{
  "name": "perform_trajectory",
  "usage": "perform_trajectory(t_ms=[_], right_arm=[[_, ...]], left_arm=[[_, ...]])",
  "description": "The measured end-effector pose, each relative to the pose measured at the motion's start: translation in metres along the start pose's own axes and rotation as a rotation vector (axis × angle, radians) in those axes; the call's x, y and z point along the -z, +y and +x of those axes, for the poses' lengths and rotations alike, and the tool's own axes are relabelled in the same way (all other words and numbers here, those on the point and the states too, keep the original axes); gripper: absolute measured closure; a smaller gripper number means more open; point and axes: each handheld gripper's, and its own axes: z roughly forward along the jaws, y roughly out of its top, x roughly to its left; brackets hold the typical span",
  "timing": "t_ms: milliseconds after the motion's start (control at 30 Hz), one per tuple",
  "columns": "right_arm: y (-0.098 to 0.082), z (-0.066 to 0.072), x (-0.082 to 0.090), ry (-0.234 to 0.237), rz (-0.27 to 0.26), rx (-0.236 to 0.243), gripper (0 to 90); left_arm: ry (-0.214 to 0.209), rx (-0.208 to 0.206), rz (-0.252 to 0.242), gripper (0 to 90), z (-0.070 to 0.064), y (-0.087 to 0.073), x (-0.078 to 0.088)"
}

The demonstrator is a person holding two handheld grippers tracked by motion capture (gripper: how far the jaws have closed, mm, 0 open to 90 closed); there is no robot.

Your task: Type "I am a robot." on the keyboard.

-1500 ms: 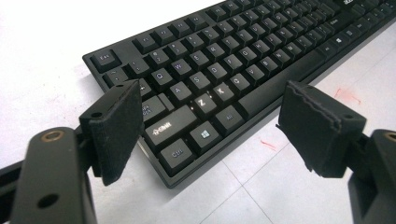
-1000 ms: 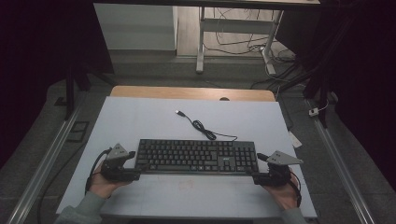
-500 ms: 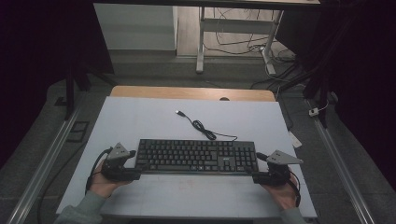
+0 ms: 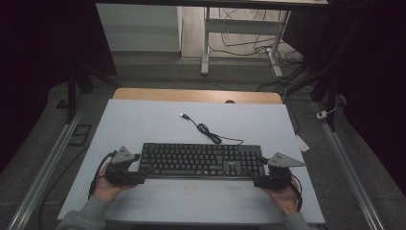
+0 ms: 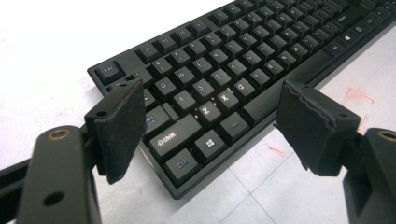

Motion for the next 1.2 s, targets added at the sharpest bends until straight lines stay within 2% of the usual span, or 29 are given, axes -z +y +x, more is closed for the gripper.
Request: perform_trajectory(t_ms=[167,500,600,667,700,767,800,833,1000,1033,1200], right_arm=[[0.004,0.006,-0.007,0.020,0.000,0.005,30.3],[0.016,0.023,-0.031,0.067,0.019,0.039,37.5],[0.019,0.027,-0.036,0.079,0.018,0.045,43.1],[0.021,0.031,-0.040,0.083,0.020,0.050,50.4],[0.021,0.031,-0.040,0.083,0.020,0.050,50.4],[0.024,0.034,-0.044,0.089,0.024,0.057,59.3],[0.024,0.034,-0.044,0.089,0.024,0.057,59.3],[0.025,0.036,-0.047,0.093,0.027,0.061,65.2],[0.029,0.039,-0.053,0.102,0.044,0.072,78.7],[0.029,0.039,-0.053,0.102,0.044,0.072,78.7],[0.032,0.044,-0.062,0.129,0.050,0.093,88.3]], left_arm=[[0.006,0.004,-0.005,26.8,0.001,0.000,0.000],[0.008,0.006,-0.007,36.2,0.003,-0.001,-0.001],[0.012,0.004,-0.009,38.6,0.003,-0.002,-0.002],[0.015,0.003,-0.011,43.1,0.003,-0.002,-0.002],[0.018,0.001,-0.011,43.1,0.003,-0.002,-0.003],[0.022,-0.003,-0.012,48.9,0.003,-0.002,-0.003],[0.025,-0.007,-0.011,48.9,0.003,-0.002,-0.004],[0.025,-0.008,-0.010,53.5,0.002,-0.002,-0.005],[0.029,-0.018,-0.005,64.7,0.002,-0.002,-0.007],[0.028,-0.018,-0.005,64.7,0.002,-0.002,-0.007],[0.017,-0.020,0.002,78.9,0.002,-0.002,-0.008]])
